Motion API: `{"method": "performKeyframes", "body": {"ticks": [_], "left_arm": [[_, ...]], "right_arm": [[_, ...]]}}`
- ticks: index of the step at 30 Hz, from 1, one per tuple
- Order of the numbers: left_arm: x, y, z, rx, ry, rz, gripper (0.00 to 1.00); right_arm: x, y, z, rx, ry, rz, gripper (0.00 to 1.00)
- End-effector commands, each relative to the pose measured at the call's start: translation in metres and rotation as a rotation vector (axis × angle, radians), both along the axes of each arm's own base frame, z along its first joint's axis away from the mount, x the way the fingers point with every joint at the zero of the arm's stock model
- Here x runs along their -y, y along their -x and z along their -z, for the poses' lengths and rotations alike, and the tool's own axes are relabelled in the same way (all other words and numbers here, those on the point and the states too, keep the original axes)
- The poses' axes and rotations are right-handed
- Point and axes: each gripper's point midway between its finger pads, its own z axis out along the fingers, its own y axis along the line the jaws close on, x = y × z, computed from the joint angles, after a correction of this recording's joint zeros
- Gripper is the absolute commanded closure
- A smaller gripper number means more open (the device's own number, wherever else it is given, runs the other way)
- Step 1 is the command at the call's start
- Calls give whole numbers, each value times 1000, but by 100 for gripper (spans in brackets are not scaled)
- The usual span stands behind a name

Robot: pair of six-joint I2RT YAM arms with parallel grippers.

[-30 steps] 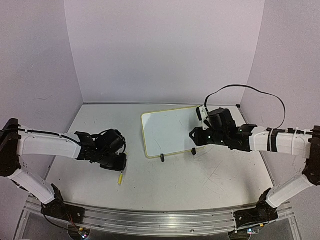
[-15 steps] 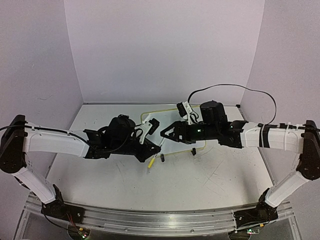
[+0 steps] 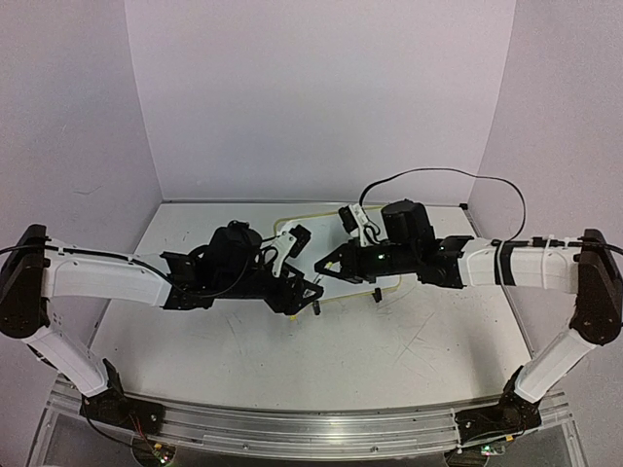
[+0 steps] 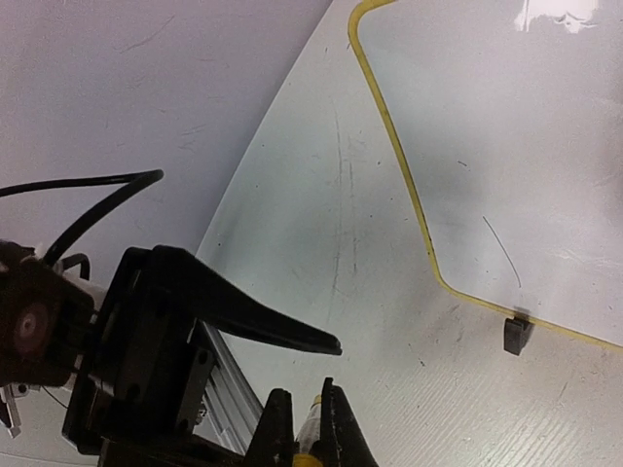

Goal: Write a sentence on the whiteboard
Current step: Pass from the left arm to the right, then pass from the right arm to the left

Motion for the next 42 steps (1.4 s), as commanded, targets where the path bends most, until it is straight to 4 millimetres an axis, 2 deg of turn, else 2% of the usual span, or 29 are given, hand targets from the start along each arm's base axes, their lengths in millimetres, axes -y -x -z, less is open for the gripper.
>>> {"method": "performKeyframes", "body": {"ticks": [1,4,7,11,15,16,18,22,23,25,26,28,29,30,35,38,42], "left_arm": [[-8,19,-42,-75,221,14,24],[-10,41,-45,-162,313,80,21],[-12,43,-54,-159,342,89,26],[-12,40,-64,-116,348,101,49],[-16,33,-69,-97,355,92,54],[-17,32,-69,-99,355,95,58],[-16,31,-66,-106,349,111,72],[-16,30,-66,-98,345,115,86],[-18,29,-68,-83,345,108,93],[-21,27,-71,-46,344,101,100],[-21,27,-74,-25,341,106,100],[-21,26,-78,37,327,121,100],[-20,26,-79,83,312,140,100],[-20,27,-79,123,297,160,100],[-15,22,-86,253,257,185,100],[-7,19,-92,251,270,204,100],[1,19,-92,229,276,227,100]], "right_arm": [[12,2,-67,156,-109,23,100],[15,7,-85,198,-137,13,100],[16,13,-95,212,-158,-12,100],[12,18,-102,209,-184,-52,100],[13,20,-101,204,-186,-56,100],[13,21,-100,201,-186,-58,100],[14,22,-99,199,-187,-56,100],[15,23,-102,213,-188,-59,100],[15,24,-102,220,-186,-63,97],[15,25,-102,236,-169,-74,78],[17,24,-101,248,-154,-74,62],[20,25,-97,272,-135,-74,21],[22,26,-96,280,-130,-73,7],[22,29,-98,290,-131,-93,3],[16,34,-87,233,-113,-142,3],[7,32,-80,215,-120,-150,15],[-4,30,-84,246,-148,-144,25]]}}
